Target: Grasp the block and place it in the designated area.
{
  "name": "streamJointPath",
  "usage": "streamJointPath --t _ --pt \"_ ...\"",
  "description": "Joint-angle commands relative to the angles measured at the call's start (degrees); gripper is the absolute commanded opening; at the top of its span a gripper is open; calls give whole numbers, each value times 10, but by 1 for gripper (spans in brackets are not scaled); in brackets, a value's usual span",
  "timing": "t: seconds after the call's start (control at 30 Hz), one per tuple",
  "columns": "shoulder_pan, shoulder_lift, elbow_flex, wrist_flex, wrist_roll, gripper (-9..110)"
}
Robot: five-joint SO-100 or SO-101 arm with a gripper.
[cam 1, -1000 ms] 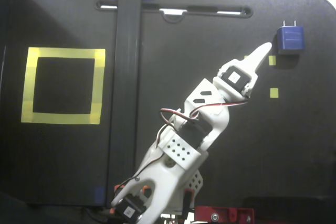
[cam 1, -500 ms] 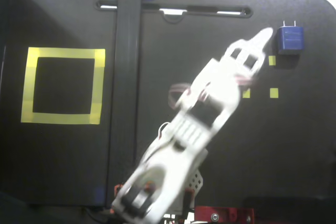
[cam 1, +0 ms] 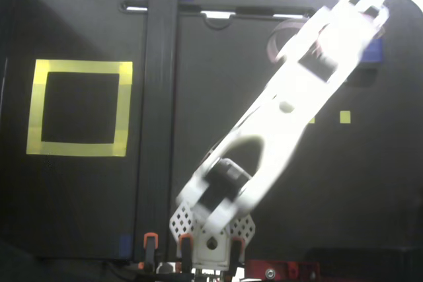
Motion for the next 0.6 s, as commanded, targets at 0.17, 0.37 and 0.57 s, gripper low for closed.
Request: streamJointPath --t 0.17,0.37,0.57 --pt "16 -190 -303 229 1 0" --pt "26 -259 -387 325 -19 0" --pt "41 -322 -468 419 -41 0"
